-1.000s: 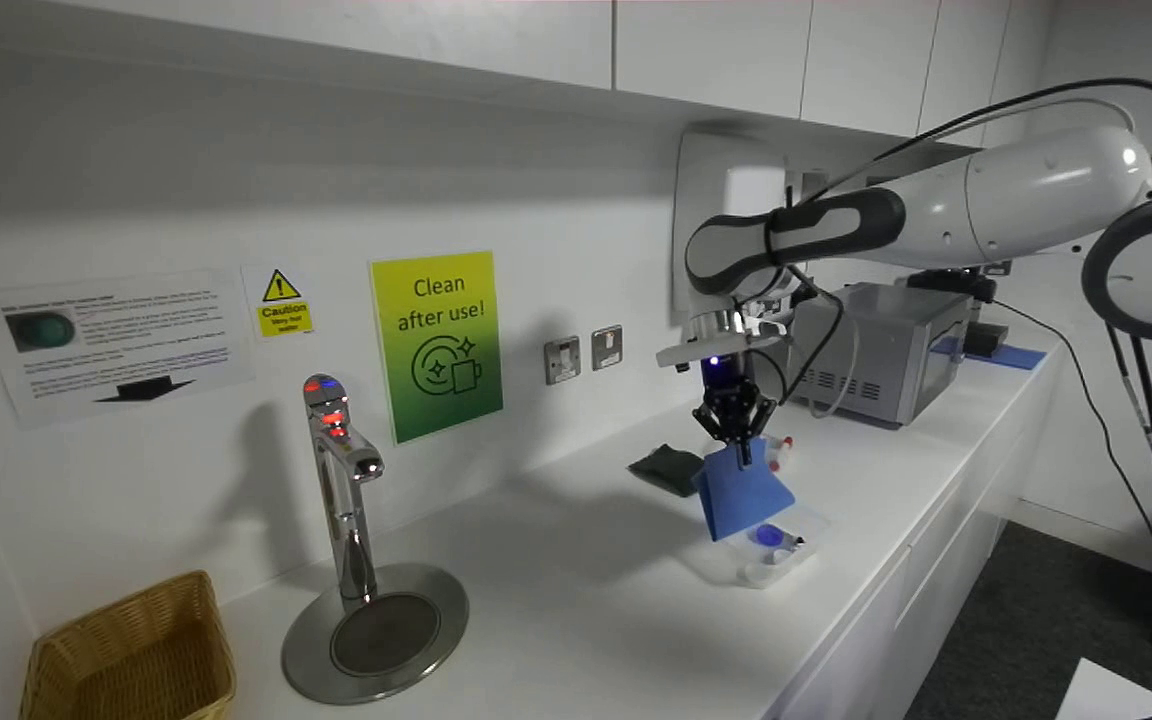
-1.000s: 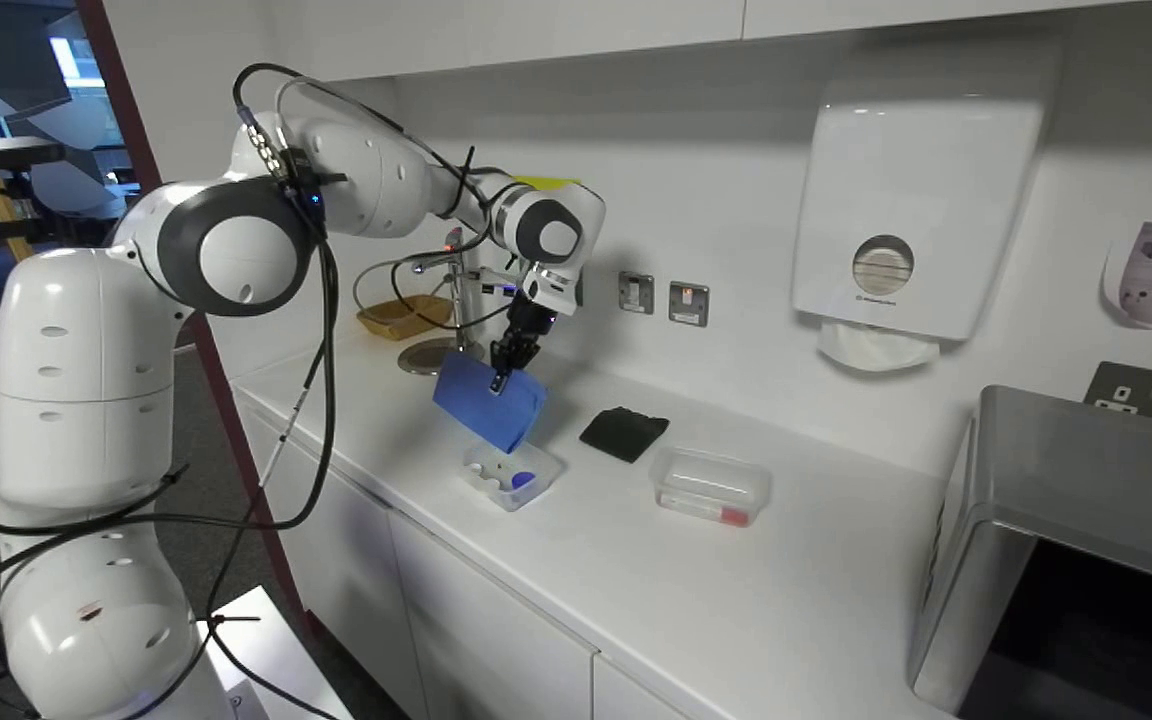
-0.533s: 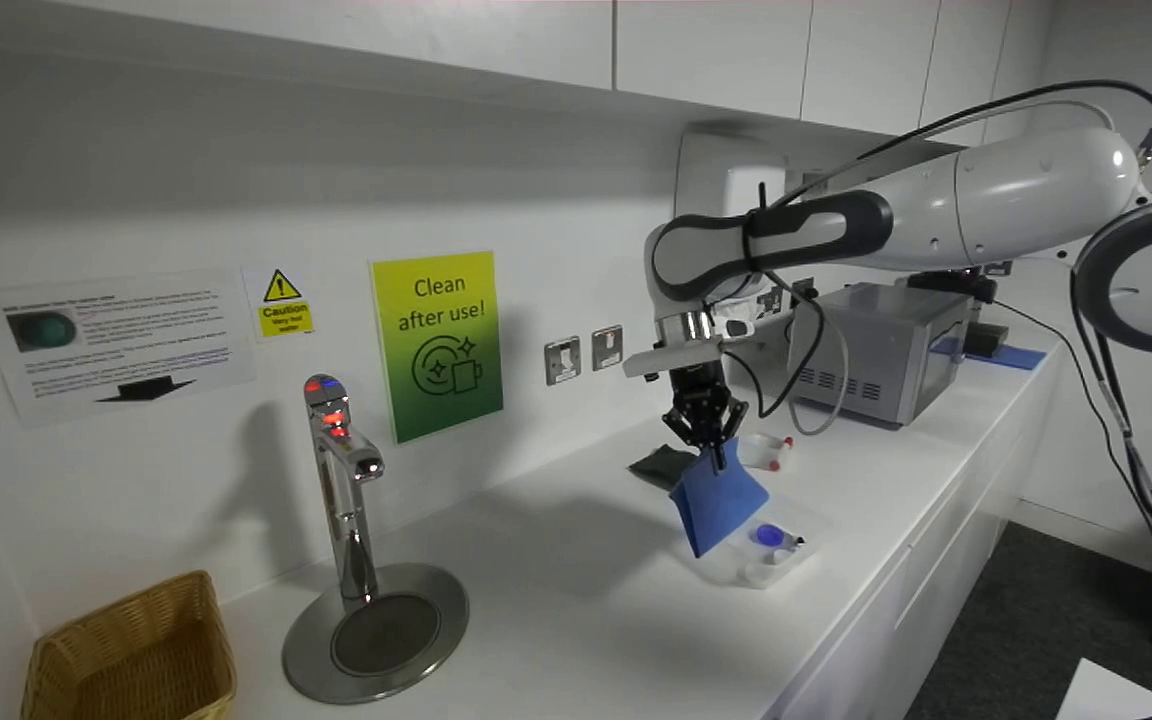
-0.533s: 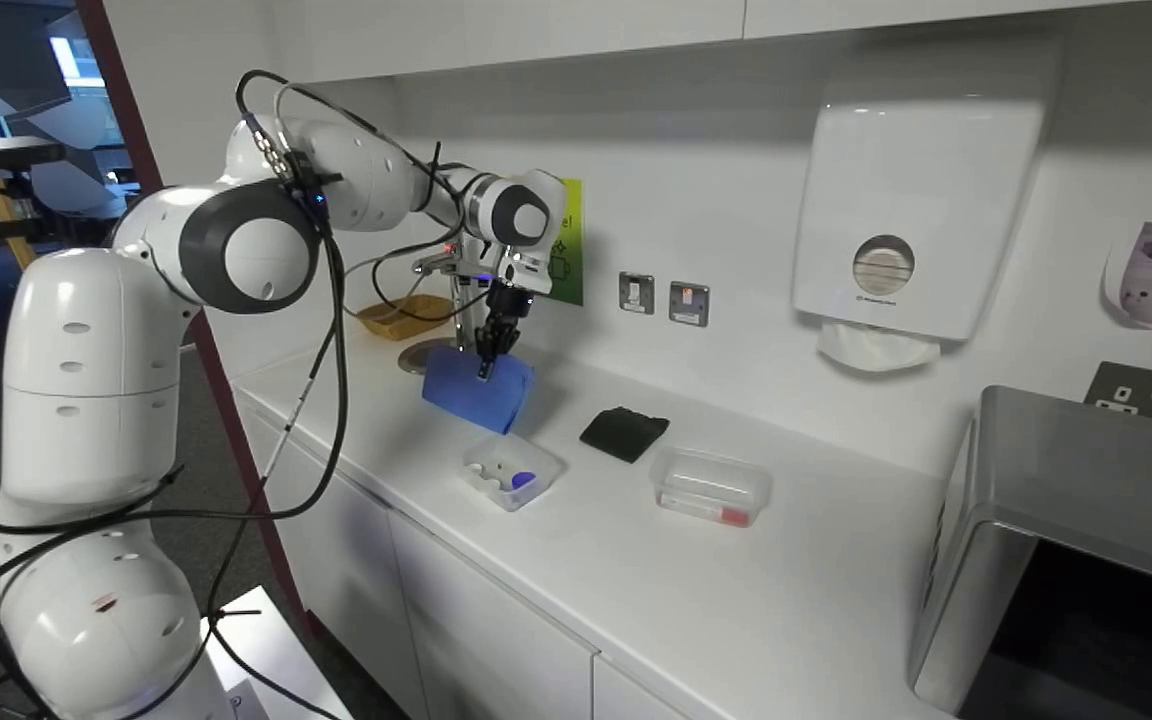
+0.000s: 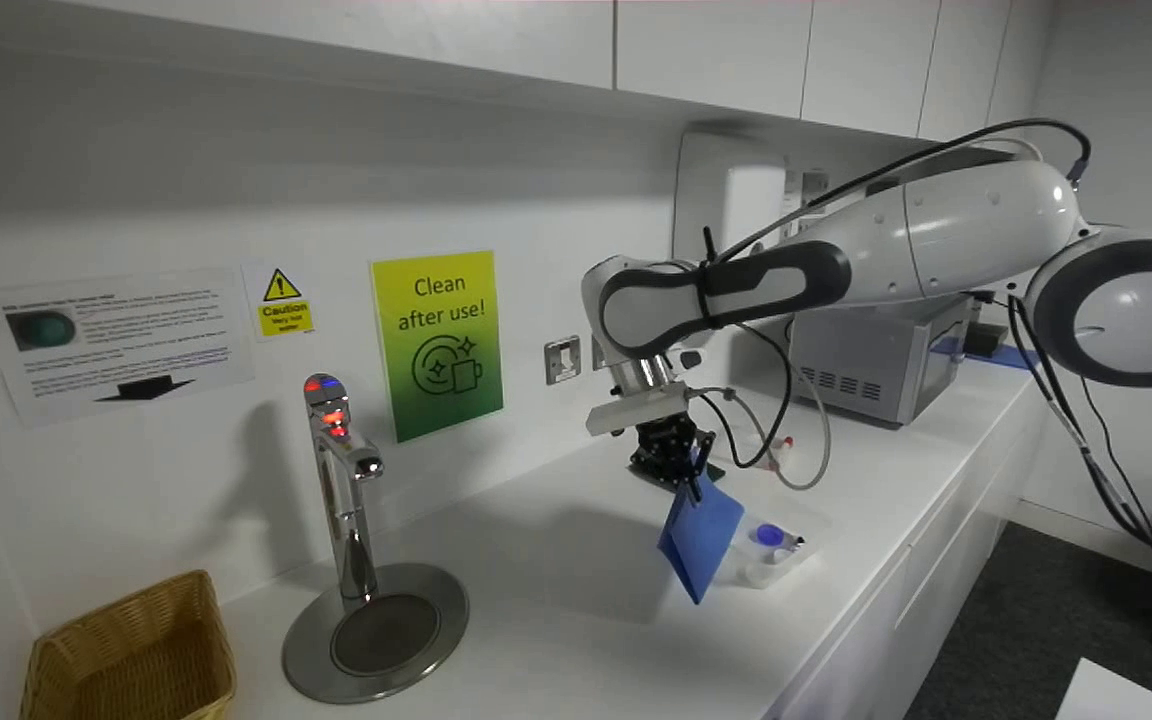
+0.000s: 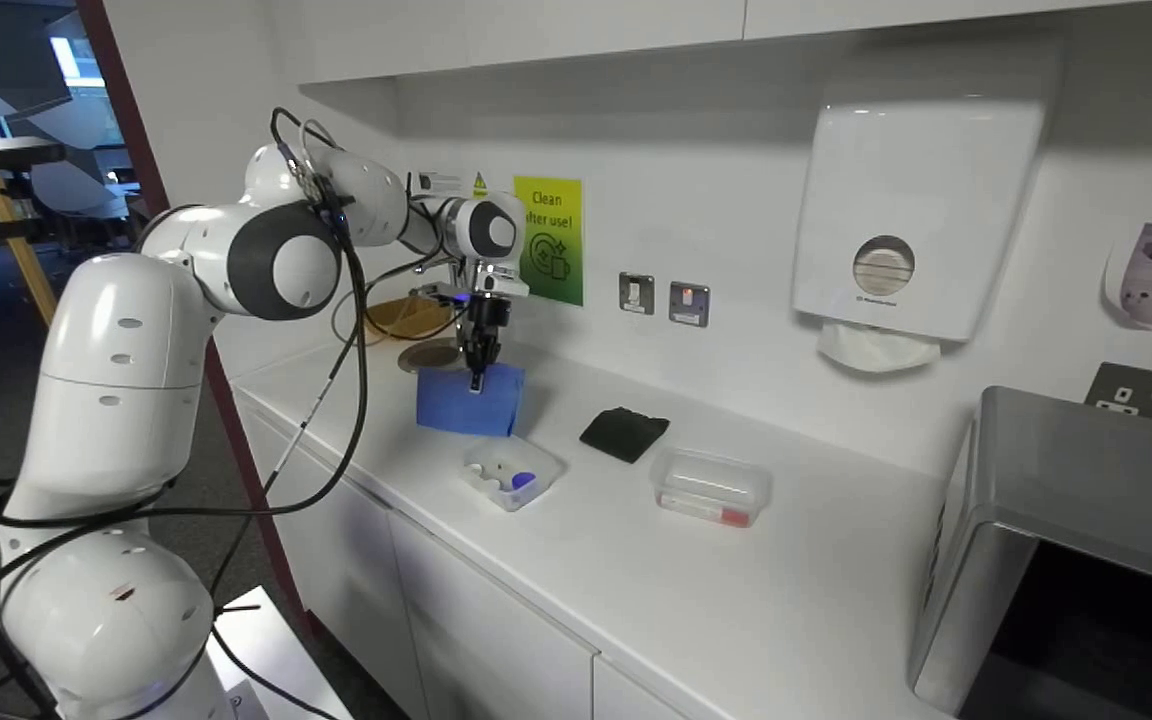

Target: Take the blue paper off of the bowl

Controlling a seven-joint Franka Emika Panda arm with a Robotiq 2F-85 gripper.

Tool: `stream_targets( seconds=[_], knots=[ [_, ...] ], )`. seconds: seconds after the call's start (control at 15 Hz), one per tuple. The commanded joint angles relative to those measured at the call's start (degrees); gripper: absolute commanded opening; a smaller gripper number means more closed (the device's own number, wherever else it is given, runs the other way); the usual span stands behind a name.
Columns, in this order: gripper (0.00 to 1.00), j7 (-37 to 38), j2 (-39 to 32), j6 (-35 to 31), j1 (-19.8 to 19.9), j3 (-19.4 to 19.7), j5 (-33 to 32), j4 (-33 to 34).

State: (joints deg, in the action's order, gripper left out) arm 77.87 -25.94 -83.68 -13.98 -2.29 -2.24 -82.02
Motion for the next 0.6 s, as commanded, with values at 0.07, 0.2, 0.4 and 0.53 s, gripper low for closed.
stream_targets(
  seconds=[0.07, 0.2, 0.4, 0.53],
  knots=[
    [0.01, -2.3, -1.8, 0.7, -3.3, -0.8, -7.4, 1.0],
    [0.01, -2.8, -2.0, 0.3, -4.9, -1.0, -11.2, 0.4],
    [0.01, -3.6, -1.8, 0.0, -7.2, -1.6, -16.3, -0.5],
    [0.01, -5.0, -1.3, -0.4, -8.8, -2.1, -20.2, -1.9]
  ],
)
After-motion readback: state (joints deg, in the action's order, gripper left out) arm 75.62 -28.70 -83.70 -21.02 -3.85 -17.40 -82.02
